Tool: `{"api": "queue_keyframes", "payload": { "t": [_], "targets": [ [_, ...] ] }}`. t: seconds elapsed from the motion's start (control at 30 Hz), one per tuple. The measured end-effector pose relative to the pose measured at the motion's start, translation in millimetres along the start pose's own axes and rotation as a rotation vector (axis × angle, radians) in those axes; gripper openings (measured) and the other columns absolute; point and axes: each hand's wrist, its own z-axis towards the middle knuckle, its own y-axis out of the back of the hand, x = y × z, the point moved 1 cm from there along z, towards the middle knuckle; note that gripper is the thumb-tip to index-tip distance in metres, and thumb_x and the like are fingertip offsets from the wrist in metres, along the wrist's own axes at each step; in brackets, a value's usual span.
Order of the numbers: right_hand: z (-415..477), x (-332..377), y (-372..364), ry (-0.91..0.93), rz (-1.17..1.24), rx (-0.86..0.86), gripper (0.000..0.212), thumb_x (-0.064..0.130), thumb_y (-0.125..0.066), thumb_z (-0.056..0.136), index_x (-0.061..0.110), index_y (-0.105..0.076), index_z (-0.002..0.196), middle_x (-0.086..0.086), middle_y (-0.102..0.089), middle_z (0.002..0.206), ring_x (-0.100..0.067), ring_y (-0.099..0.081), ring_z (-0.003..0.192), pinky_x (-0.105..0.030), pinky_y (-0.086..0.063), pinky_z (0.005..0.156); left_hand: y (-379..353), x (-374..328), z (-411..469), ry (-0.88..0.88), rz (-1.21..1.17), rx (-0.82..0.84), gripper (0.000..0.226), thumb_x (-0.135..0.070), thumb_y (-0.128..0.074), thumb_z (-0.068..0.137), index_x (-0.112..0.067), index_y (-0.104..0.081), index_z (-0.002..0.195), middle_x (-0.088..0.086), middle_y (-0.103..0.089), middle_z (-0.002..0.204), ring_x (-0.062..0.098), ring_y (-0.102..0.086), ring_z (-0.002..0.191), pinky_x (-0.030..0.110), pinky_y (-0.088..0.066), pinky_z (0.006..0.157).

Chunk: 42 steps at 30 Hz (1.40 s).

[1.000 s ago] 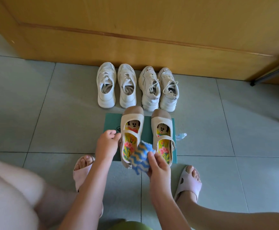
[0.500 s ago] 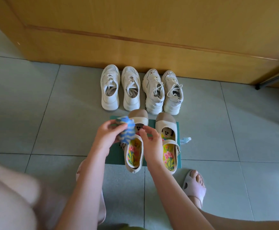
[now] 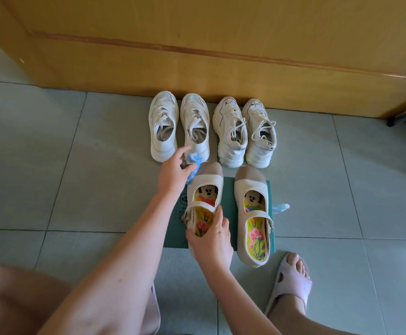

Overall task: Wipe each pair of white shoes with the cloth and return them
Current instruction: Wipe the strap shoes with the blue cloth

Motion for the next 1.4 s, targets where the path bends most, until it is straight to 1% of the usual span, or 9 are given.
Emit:
{"api": "queue_keyframes", "payload": {
  "t": [0.27, 0.5, 0.63, 0.83, 0.9, 1.0, 1.1, 1.23, 1.4],
  "targets": [
    [4, -6, 2, 0.047, -0.021, -0.048, 0.091, 0.049, -0.063, 0.078, 0.027, -0.01, 0.148, 0.007, -0.033, 0.136, -0.013, -0.036, 0.126, -0.032, -0.048, 0.089, -4, 15, -27, -0.065, 0.064, -0.003, 0.03, -0.019, -0.067, 0.084, -0.01, -0.067, 0.113, 0.003, -0.072, 0.1, 0.007, -0.059, 0.08, 0.01, -0.039, 0.06],
    [5, -4, 6, 0.051, -0.008, -0.042, 0.089, 0.049, -0.065, 0.077, 0.026, -0.015, 0.147, 0.006, -0.036, 0.134, -0.014, -0.041, 0.122, -0.034, -0.051, 0.087, -3, 39, -64, 0.026, 0.022, 0.006, 0.029, -0.024, -0.065, 0.086, -0.01, -0.066, 0.112, 0.001, -0.071, 0.101, 0.011, -0.061, 0.084, 0.017, -0.042, 0.065],
    [3, -5, 7, 0.049, 0.015, -0.033, 0.087, 0.047, -0.066, 0.078, 0.026, -0.017, 0.146, 0.006, -0.037, 0.133, -0.015, -0.044, 0.121, -0.034, -0.051, 0.087, 1, 52, -76, 0.095, -0.054, 0.039, 0.026, -0.024, -0.066, 0.086, -0.012, -0.067, 0.109, 0.002, -0.071, 0.097, 0.012, -0.063, 0.084, 0.007, -0.04, 0.059],
    [5, -7, 7, 0.046, 0.035, -0.011, 0.088, 0.047, -0.065, 0.078, 0.027, -0.015, 0.147, 0.007, -0.035, 0.134, -0.015, -0.044, 0.12, -0.035, -0.052, 0.085, 11, 17, -36, 0.076, -0.127, -0.135, 0.017, -0.016, -0.066, 0.083, -0.009, -0.067, 0.098, 0.004, -0.068, 0.084, 0.018, -0.062, 0.076, 0.018, -0.046, 0.06],
    [5, -8, 6, 0.048, 0.04, -0.012, 0.088, 0.047, -0.065, 0.078, 0.027, -0.015, 0.147, 0.007, -0.035, 0.134, -0.014, -0.044, 0.121, -0.035, -0.052, 0.084, 12, 0, -15, 0.034, -0.139, -0.147, 0.026, -0.017, -0.066, 0.083, -0.012, -0.064, 0.109, 0.0, -0.066, 0.089, 0.017, -0.063, 0.08, 0.027, -0.05, 0.068],
    [6, -9, 6, 0.046, 0.053, -0.007, 0.088, 0.047, -0.065, 0.078, 0.028, -0.015, 0.147, 0.008, -0.035, 0.133, -0.013, -0.044, 0.12, -0.034, -0.052, 0.084, 6, -18, 8, -0.038, -0.039, -0.136, 0.038, -0.02, -0.066, 0.084, -0.022, -0.054, 0.12, -0.002, -0.062, 0.086, 0.013, -0.059, 0.077, 0.029, -0.049, 0.067],
    [6, -11, 5, 0.044, 0.069, -0.008, 0.087, 0.047, -0.064, 0.077, 0.029, -0.014, 0.147, 0.009, -0.035, 0.133, -0.013, -0.044, 0.121, -0.035, -0.051, 0.087, -4, -18, 16, -0.091, 0.072, -0.098, 0.028, -0.021, -0.062, 0.088, -0.024, -0.053, 0.114, -0.002, -0.065, 0.093, 0.014, -0.06, 0.078, 0.032, -0.05, 0.065],
    [6, -11, 3, 0.049, 0.071, -0.021, 0.088, 0.048, -0.065, 0.077, 0.029, -0.014, 0.146, 0.01, -0.035, 0.133, -0.011, -0.044, 0.121, -0.034, -0.051, 0.087, -17, -1, 14, -0.089, 0.087, -0.027, 0.019, -0.022, -0.059, 0.09, -0.021, -0.064, 0.109, 0.003, -0.068, 0.101, 0.019, -0.063, 0.088, 0.028, -0.05, 0.067],
    [6, -11, 2, 0.053, 0.081, -0.026, 0.087, 0.048, -0.065, 0.076, 0.03, -0.017, 0.146, 0.011, -0.036, 0.131, -0.011, -0.045, 0.119, -0.036, -0.051, 0.087, -17, 9, 9, -0.091, 0.095, 0.076, 0.033, -0.029, -0.057, 0.092, -0.015, -0.062, 0.122, 0.008, -0.064, 0.109, 0.015, -0.059, 0.095, 0.025, -0.048, 0.077]
  ]
}}
